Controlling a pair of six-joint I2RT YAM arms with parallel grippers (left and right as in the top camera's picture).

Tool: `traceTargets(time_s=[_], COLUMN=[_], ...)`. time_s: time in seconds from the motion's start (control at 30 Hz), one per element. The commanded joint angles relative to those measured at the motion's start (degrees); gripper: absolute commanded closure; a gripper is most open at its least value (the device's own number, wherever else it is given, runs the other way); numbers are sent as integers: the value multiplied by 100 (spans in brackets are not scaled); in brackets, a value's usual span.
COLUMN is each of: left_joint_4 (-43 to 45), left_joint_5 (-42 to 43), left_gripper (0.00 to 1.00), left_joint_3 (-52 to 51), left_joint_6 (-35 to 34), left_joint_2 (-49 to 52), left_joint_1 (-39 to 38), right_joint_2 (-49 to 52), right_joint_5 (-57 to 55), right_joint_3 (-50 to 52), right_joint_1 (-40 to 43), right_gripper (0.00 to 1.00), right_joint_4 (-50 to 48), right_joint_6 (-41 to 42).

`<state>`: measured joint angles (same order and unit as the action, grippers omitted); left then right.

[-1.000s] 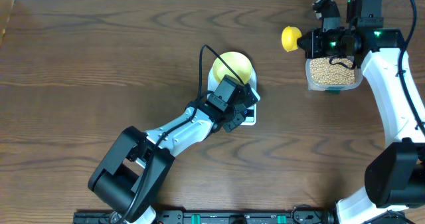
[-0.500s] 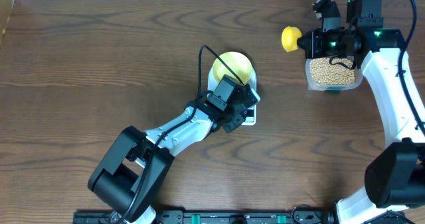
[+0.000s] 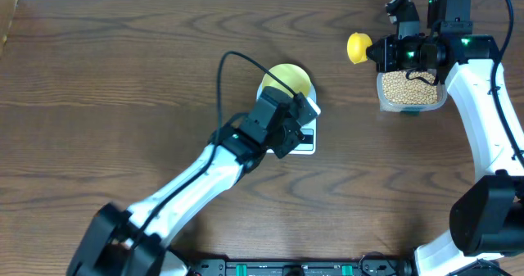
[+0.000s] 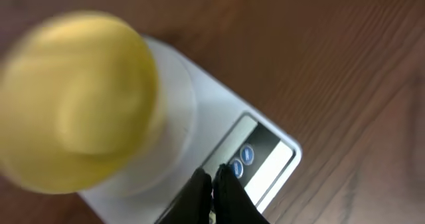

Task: Scoop item into bowl and weigh 50g on scale
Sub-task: 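Lift the left gripper back from the scale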

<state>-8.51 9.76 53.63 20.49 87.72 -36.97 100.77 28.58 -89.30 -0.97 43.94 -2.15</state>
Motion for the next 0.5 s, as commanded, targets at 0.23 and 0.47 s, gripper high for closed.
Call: traceTargets(time_s=[0.23,0.47], left_joint_4=[223,632], left_joint_5=[-22,-33], left_gripper=[92,92], left_joint_3=[-2,-2], left_joint_6=[-752,-1029], left_joint_2=[-811,-776], left_joint_1=[675,1969], right_joint_2=[-15,-13], right_joint_5=[0,-184], right_joint_3=[-133,-133], right_joint_1=[13,13], right_gripper=[99,99], right_joint_4=[-107,-588], right_joint_6=[-72,-72])
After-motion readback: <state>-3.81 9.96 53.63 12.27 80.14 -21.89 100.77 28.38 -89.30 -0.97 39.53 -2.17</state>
